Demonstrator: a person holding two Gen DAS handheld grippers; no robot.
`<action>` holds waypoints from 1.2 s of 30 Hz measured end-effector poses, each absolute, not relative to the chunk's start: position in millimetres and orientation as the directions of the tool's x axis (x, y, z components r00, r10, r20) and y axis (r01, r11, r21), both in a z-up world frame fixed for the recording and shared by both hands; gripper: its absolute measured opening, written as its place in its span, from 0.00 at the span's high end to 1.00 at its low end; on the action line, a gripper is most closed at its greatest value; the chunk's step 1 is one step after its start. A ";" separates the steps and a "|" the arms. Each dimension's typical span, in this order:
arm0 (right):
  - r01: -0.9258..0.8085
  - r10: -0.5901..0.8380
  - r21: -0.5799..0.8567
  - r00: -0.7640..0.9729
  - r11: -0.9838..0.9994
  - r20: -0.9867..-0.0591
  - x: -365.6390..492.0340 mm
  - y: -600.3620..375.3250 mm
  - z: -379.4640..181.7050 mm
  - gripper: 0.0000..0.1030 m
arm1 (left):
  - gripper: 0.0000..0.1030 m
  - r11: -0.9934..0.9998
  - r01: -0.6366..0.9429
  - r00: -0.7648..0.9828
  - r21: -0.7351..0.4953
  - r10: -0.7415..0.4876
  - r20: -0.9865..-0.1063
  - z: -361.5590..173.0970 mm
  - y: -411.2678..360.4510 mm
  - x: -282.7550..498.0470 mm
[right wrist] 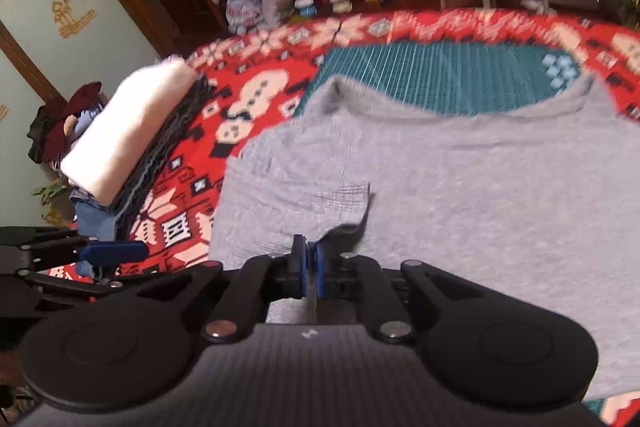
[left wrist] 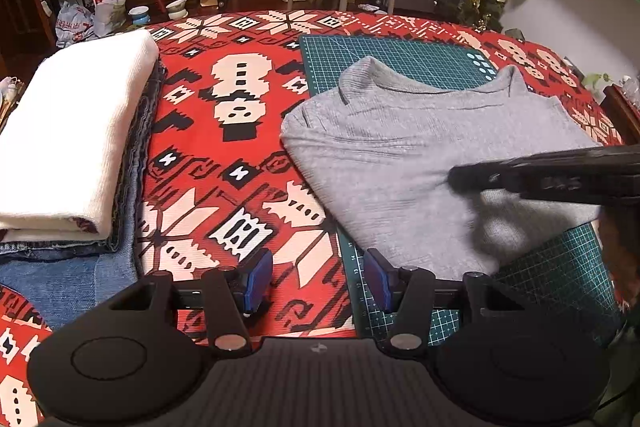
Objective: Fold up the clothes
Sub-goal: 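Lift the pinched hem with the right tool and fold it over the shirt body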
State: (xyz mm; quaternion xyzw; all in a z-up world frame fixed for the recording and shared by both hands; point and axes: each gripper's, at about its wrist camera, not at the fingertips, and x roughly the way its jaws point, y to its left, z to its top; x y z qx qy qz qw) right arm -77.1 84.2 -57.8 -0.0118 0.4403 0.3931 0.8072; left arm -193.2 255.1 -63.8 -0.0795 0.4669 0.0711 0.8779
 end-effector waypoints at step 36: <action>-0.508 0.513 0.316 0.313 0.802 -0.799 -77.7 -19.7 -60.0 0.76 | 0.65 0.977 0.182 0.558 -0.114 -0.198 -0.806 -82.7 173.5 -166.5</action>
